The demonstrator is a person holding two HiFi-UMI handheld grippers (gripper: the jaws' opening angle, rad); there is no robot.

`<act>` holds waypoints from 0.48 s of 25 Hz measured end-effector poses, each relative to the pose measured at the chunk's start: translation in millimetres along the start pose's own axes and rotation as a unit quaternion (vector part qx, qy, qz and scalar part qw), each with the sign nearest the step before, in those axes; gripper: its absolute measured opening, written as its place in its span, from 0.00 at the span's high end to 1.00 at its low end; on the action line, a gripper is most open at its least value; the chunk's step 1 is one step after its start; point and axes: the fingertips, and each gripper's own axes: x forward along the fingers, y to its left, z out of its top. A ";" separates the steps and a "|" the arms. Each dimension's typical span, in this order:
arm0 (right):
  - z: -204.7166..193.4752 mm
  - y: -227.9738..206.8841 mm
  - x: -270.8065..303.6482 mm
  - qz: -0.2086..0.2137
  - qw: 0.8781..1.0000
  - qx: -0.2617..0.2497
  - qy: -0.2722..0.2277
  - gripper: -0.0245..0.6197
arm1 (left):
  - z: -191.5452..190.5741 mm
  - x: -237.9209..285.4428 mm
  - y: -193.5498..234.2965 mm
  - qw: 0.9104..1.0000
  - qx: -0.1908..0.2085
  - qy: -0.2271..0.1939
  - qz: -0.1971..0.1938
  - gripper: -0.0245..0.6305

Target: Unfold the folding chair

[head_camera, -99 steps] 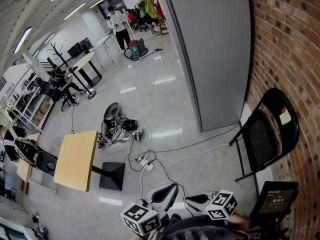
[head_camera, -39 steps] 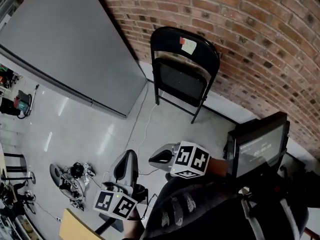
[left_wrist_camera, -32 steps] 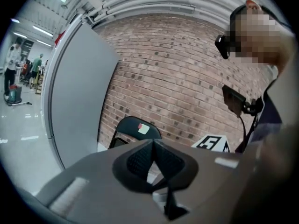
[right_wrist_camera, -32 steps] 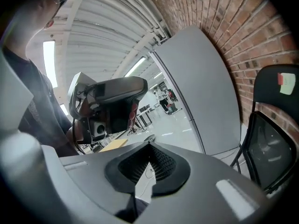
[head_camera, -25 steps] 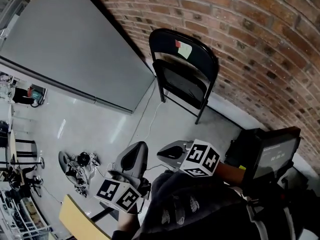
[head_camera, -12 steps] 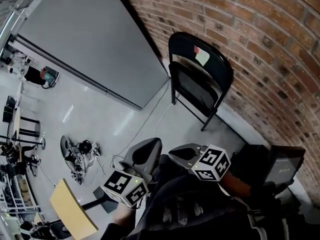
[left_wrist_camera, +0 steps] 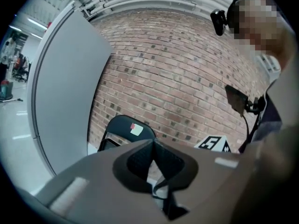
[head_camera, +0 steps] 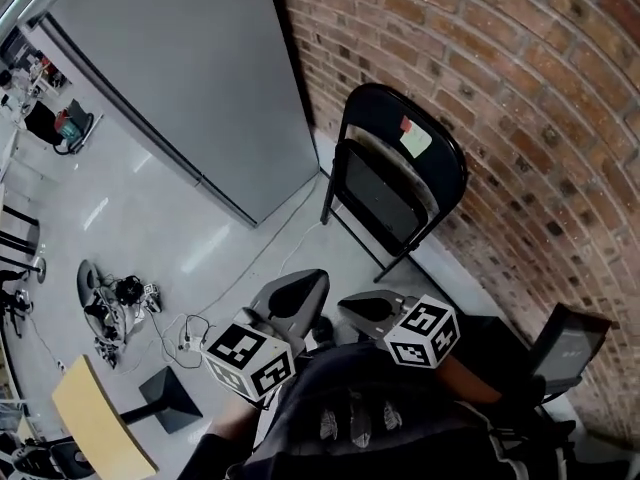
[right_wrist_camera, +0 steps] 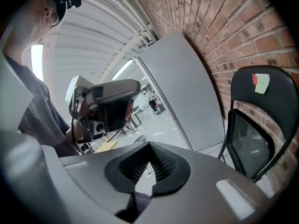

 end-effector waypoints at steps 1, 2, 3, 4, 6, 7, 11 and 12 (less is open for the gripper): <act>2.0 0.4 7.4 -0.003 1.000 0.004 0.004 0.96 | 2.0 -2.5 4.6 1.000 -0.001 -0.003 -0.007 0.96; 3.8 2.7 16.5 -0.004 1.000 -0.002 0.014 0.96 | 3.0 -5.4 10.4 1.000 -0.003 -0.005 -0.014 0.96; 5.1 6.4 26.5 -0.004 0.999 -0.017 0.028 0.96 | 2.3 -8.2 17.6 1.000 -0.007 -0.006 -0.020 0.96; 6.0 11.0 36.2 -0.006 0.998 -0.038 0.044 0.96 | -0.3 -11.2 25.6 1.000 -0.014 -0.006 -0.026 0.96; 7.0 18.1 51.9 -0.018 0.995 -0.073 0.066 0.96 | -7.9 -16.5 41.7 0.999 -0.035 -0.003 -0.038 0.96; 7.7 18.7 58.2 -0.026 0.994 -0.078 0.070 0.96 | -9.9 -17.9 49.2 0.998 -0.044 -0.004 -0.045 0.96; 13.2 2.4 70.4 -0.097 0.992 -0.051 0.065 0.96 | -6.6 -15.4 74.6 0.995 -0.053 -0.011 -0.080 0.96; 15.7 -2.8 69.7 -0.119 0.990 -0.038 0.059 0.96 | -6.7 -13.8 79.9 0.994 -0.058 -0.012 -0.090 0.96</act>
